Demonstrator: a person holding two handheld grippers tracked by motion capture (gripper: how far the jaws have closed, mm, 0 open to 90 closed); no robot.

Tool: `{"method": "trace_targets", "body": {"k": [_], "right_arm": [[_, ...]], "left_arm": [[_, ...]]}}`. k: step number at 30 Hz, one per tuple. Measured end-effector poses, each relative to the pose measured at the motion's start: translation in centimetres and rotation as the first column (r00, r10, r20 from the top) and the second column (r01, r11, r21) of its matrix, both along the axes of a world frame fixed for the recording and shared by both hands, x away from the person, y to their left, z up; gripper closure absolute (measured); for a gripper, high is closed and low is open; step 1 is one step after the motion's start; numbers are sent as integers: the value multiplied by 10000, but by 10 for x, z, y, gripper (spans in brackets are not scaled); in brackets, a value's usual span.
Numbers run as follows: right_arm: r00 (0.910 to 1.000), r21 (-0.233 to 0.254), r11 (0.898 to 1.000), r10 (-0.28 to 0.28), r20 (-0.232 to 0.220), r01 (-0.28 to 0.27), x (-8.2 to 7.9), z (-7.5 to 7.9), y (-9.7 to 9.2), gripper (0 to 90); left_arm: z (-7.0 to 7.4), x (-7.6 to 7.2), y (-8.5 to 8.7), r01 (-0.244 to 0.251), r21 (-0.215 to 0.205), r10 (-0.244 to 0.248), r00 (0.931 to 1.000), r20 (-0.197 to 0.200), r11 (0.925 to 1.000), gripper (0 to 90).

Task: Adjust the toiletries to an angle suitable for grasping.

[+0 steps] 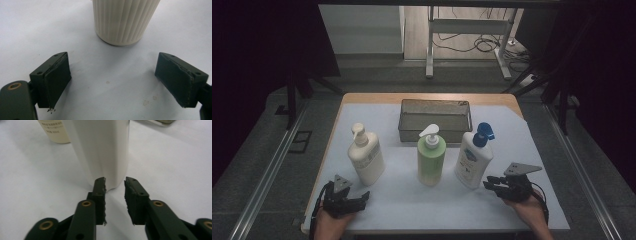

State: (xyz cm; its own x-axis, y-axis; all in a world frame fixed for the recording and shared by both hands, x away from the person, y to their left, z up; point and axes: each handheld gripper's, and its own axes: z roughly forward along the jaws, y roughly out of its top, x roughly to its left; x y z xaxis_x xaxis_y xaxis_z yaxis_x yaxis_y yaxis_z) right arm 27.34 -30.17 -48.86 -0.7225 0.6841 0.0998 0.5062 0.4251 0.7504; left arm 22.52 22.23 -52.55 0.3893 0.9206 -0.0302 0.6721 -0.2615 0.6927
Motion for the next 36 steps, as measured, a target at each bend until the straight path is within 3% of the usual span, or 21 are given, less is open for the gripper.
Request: {"method": "trace_targets", "body": {"k": [1, 13, 23, 36], "right_arm": [[10000, 5, 10000, -44, 30, 44, -4, 4, 1, 609], [9994, 30, 9998, -196, 302, 195, -17, 27, 9, 422], [9977, 471, 9977, -510, 438, 489, -10, 49, 16, 341], [9963, 428, 9977, -546, 657, 519, 1, 63, 32, 296]], "left_arm": [[0, 0, 0, 3, -3, -3, 10000, -1, 10000, 126], [0, 0, 0, 5, 5, -5, 10000, 12, 10000, 126], [0, 0, 0, 1, 1, -1, 10000, 15, 10000, 126], [0, 0, 0, 20, 23, -21, 10000, 5, 10000, 126]]}}
